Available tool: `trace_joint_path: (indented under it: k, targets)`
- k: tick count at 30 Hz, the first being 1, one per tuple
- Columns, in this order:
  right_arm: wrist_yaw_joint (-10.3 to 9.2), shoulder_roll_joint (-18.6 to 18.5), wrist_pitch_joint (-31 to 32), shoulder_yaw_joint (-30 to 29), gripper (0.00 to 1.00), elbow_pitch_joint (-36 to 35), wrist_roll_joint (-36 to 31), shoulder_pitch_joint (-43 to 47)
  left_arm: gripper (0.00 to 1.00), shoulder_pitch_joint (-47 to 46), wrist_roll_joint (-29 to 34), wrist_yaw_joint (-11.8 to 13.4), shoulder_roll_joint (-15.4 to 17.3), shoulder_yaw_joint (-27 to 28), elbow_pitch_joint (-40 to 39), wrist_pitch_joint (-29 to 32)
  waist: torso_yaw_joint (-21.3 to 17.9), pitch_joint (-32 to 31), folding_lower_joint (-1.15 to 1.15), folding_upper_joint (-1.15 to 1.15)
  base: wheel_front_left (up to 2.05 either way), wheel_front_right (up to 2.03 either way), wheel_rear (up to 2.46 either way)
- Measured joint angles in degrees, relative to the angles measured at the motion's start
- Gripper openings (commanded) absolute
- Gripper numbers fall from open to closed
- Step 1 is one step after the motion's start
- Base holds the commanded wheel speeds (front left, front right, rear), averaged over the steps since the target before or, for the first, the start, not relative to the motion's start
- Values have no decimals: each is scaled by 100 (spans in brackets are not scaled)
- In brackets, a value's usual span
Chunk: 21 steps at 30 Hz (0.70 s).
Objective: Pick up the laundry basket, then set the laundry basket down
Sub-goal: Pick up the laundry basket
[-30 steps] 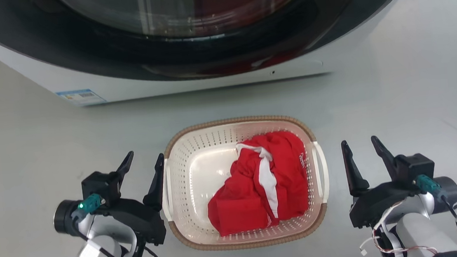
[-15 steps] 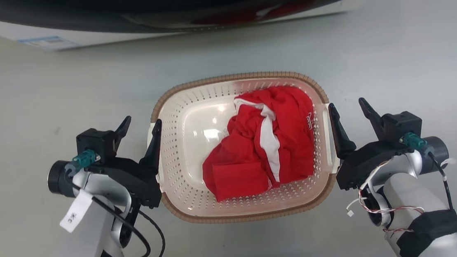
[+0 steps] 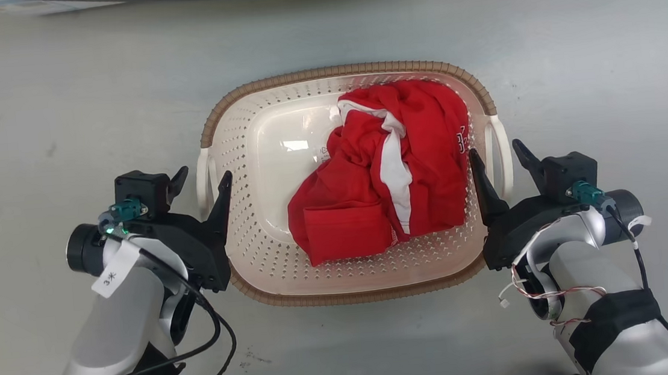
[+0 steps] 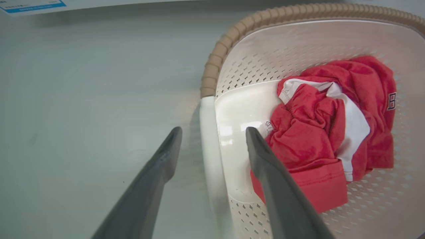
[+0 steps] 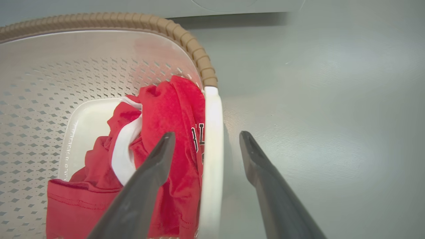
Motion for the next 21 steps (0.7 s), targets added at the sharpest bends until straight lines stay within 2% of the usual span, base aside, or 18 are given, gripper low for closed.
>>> trace_joint_path:
  k: [10, 11, 12, 13, 21]
  targets:
    - [99, 24, 8, 144, 100, 448, 7, -282, 100, -324, -191, -7, -108, -119, 544, 158, 18, 176, -1, 0, 0, 0, 0]
    - [114, 29, 10, 160, 65, 489, 8, -327, 100, -359, -263, -7, -114, -127, 576, 188, 23, 183, -1, 0, 0, 0, 0]
    - [142, 31, 11, 171, 32, 536, 16, -371, 47, -388, -346, -7, -126, -137, 613, 202, 27, 190, -1, 0, 0, 0, 0]
    - [153, 35, 13, 181, 0, 569, 24, -407, 0, -419, -386, -7, -140, -151, 654, 232, 31, 196, -1, 0, 0, 0, 0]
    - [224, 51, 49, 227, 0, 816, 86, -588, 0, -586, -645, 3, -176, -305, 827, 397, 56, 227, -1, -2, 0, 0, 0]
